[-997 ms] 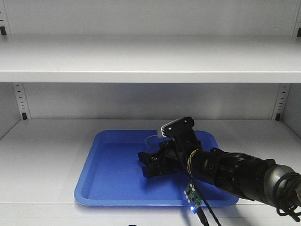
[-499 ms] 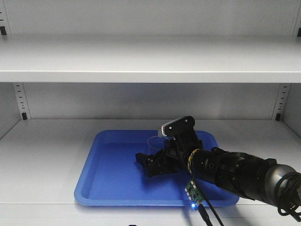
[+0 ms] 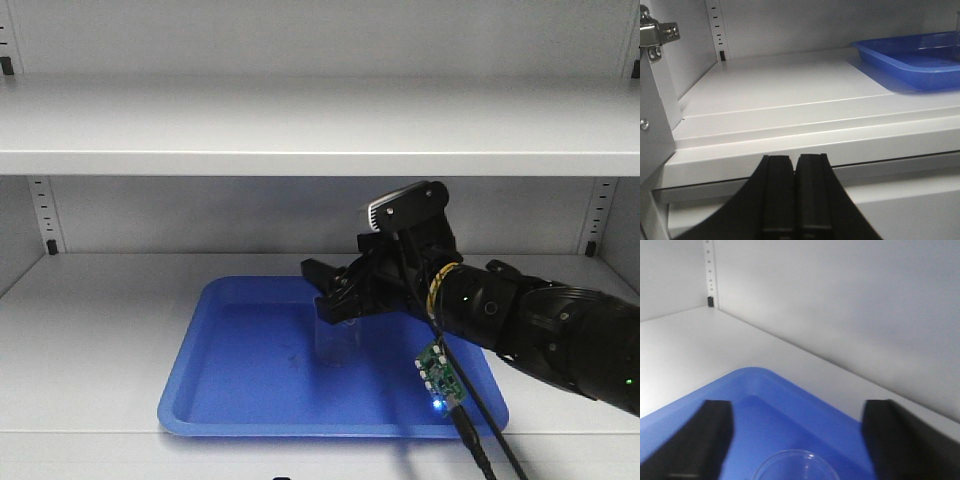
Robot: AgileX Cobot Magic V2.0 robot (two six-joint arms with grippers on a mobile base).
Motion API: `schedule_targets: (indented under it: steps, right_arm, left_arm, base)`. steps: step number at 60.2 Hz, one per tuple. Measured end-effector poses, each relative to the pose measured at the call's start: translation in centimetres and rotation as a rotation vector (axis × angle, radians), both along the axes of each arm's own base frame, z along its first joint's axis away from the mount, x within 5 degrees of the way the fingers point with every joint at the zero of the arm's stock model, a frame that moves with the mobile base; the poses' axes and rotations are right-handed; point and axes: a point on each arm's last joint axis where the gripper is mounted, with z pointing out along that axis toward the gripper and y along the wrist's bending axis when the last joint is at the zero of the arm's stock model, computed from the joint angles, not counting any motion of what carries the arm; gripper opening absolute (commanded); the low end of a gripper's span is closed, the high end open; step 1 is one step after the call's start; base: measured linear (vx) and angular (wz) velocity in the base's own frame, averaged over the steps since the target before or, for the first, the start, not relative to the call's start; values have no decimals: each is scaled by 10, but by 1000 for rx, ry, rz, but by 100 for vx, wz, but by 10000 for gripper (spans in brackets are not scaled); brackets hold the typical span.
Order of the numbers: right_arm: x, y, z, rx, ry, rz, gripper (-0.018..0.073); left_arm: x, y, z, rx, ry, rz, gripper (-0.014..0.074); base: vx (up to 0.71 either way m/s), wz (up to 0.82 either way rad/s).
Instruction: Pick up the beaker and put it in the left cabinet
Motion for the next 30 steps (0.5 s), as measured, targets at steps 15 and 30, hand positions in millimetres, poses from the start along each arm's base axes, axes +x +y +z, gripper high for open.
schedule_targets:
  steps: [15,30]
  right_arm:
    - [-29,-16,-18,-47,76,-32,-11]
    - [-88,-41,-14,-50,71,-35,-8]
  left_arm:
    - [0,0,0,0,0,0,-8]
    - [0,0,0,0,0,0,-8]
  base:
    - [0,0]
    - [0,0]
